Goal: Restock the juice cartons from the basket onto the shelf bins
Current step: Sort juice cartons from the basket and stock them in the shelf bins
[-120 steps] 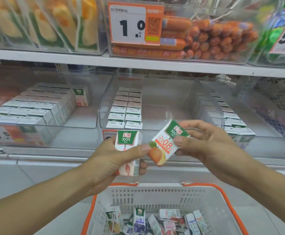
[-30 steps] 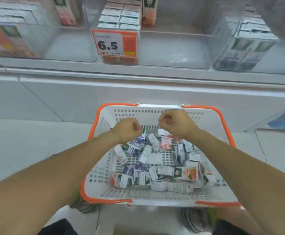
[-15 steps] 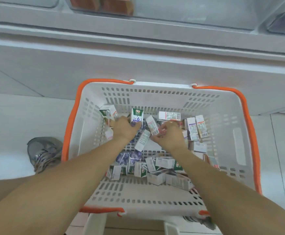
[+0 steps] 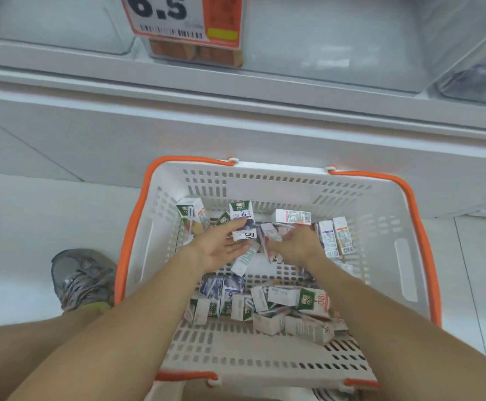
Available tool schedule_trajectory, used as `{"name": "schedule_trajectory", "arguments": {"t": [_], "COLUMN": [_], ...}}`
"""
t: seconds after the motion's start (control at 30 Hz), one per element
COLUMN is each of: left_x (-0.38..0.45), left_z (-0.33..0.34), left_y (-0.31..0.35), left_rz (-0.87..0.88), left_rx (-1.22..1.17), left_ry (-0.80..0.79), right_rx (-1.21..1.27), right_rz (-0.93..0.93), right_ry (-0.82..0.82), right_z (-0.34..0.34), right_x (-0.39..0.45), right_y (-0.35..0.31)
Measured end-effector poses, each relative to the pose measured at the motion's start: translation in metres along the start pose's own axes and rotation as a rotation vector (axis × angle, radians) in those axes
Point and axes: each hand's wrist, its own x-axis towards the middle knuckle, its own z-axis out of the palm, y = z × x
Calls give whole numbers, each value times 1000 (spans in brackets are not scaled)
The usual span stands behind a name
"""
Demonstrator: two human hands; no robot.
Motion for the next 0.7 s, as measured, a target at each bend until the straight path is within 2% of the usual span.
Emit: {"name": "schedule_trajectory", "arguments": {"t": [0.07,0.13,0.3,0.4,0.5,0.6,0.7], "left_x": [-13,-26,-74,-102,-128,-154,-175], "left_z": [0,2,32,59,84,108,124], "left_y": [3,7,20,24,31,35,40], "left_rz": [37,55,160,234,258,319,387], "left_rx": [-28,-59,4,-2,64,194,286], "left_ry": [-106,-195,-365,-442,-466,-454,-452], "right_rx": [60,238,452,547,545,478,517], "right_rz": [47,72,0,-46,-114,-222,-325], "right_ry": [-90,-158,-283,-225,-92,48,139], "right_z": [-28,-60,-141,-171,-194,-200,-192], "right_x": [-15,-33,-93,-135,-174,-209,-234], "right_y": [-4,-10,-39,-58,-72,-78,-81]}}
